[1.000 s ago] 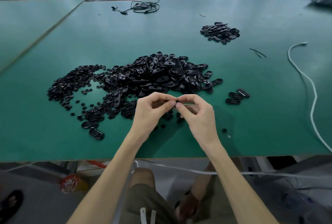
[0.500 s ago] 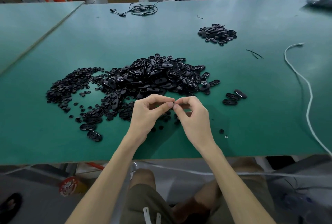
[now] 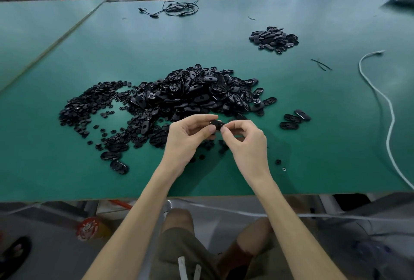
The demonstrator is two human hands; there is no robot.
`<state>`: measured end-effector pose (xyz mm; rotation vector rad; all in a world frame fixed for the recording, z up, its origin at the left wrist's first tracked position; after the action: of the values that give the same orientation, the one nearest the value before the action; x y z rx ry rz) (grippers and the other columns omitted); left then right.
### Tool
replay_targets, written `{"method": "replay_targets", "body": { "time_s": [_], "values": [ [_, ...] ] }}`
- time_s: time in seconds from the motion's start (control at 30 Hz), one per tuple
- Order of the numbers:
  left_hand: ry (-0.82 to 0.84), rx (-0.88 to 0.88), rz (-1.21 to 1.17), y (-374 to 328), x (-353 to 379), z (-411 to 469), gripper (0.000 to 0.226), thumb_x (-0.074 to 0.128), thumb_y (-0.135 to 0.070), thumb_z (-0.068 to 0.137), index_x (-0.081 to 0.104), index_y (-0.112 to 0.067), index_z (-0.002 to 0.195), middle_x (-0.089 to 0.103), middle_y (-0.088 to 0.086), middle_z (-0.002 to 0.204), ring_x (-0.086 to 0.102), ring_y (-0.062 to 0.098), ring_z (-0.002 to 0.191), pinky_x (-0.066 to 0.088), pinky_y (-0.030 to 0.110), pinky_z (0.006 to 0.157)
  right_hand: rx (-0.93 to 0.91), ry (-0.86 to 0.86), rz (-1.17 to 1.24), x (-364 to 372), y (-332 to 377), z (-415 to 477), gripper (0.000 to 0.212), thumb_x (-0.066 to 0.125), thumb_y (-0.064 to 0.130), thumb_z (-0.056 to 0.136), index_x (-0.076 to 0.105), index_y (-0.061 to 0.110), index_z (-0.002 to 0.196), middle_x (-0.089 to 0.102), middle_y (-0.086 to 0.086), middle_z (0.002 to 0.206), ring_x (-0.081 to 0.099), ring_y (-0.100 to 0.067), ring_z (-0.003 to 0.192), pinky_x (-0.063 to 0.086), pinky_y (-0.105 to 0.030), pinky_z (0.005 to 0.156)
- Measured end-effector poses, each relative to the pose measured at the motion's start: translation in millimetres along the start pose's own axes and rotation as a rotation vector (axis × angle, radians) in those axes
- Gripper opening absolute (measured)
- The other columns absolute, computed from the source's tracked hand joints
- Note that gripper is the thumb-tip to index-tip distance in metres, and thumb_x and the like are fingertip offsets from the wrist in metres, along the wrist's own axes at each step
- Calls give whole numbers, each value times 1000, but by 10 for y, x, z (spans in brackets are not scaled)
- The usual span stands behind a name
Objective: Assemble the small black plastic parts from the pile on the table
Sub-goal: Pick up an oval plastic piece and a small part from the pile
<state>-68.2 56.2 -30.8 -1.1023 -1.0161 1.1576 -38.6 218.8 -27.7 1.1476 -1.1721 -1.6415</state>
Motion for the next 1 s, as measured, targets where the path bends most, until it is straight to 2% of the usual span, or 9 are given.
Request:
{"method": "replay_targets", "body": {
  "time_s": [0.23, 0.37, 0.57, 0.8, 1.0],
  "values": [
    [-13, 0, -7, 18, -18, 5, 21, 74, 1, 92, 77, -7, 111, 80, 10, 99, 77, 25, 92, 62, 29, 83, -42, 15, -41, 7, 35, -12, 7, 75, 15, 92, 74, 21, 89, 69, 8, 100, 67, -6, 93, 54, -24, 87],
    [6, -2, 38, 31, -29, 14, 22, 76, 0, 90, 79, -11, 109, 80, 8, 99, 77, 23, 88, 62, 30, 85, -19, 19, -32, 15, 3, 3, 7, 76, 14, 92, 74, 20, 88, 69, 6, 100, 69, -7, 89, 56, -22, 84],
    [25, 2, 52, 29, -32, 19, 21, 80, -5, 89, 79, -13, 108, 79, 6, 92, 72, 15, 76, 56, 21, 79, 30, -26, 68, -18, -45, 2, 4, 78, 17, 93, 75, 20, 91, 75, 3, 94, 72, -9, 86, 57, -22, 79],
    [38, -9, 43, 43, -22, 19, 19, 79, 0, 88, 77, -8, 106, 79, 1, 90, 74, 14, 77, 57, 20, 77, 33, -10, 81, 3, -79, 13, 5, 78, 17, 92, 74, 19, 91, 74, 3, 94, 71, -9, 85, 55, -21, 77],
    [51, -12, 24, 58, -10, 15, 18, 76, 5, 89, 75, -4, 104, 79, 2, 93, 76, 16, 80, 59, 22, 77, 14, 14, 107, -6, -66, 9, 10, 80, 12, 89, 72, 17, 90, 74, 0, 92, 72, -17, 86, 59, -38, 84]
  ]
}}
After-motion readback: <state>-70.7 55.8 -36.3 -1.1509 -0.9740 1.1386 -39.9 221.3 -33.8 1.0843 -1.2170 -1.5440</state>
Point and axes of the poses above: each hand's wrist, its own z-axis towards the middle knuckle, its own x-axis out of the palm, y = z × x, the point moved 4 cm from there along z, towards the middle knuckle
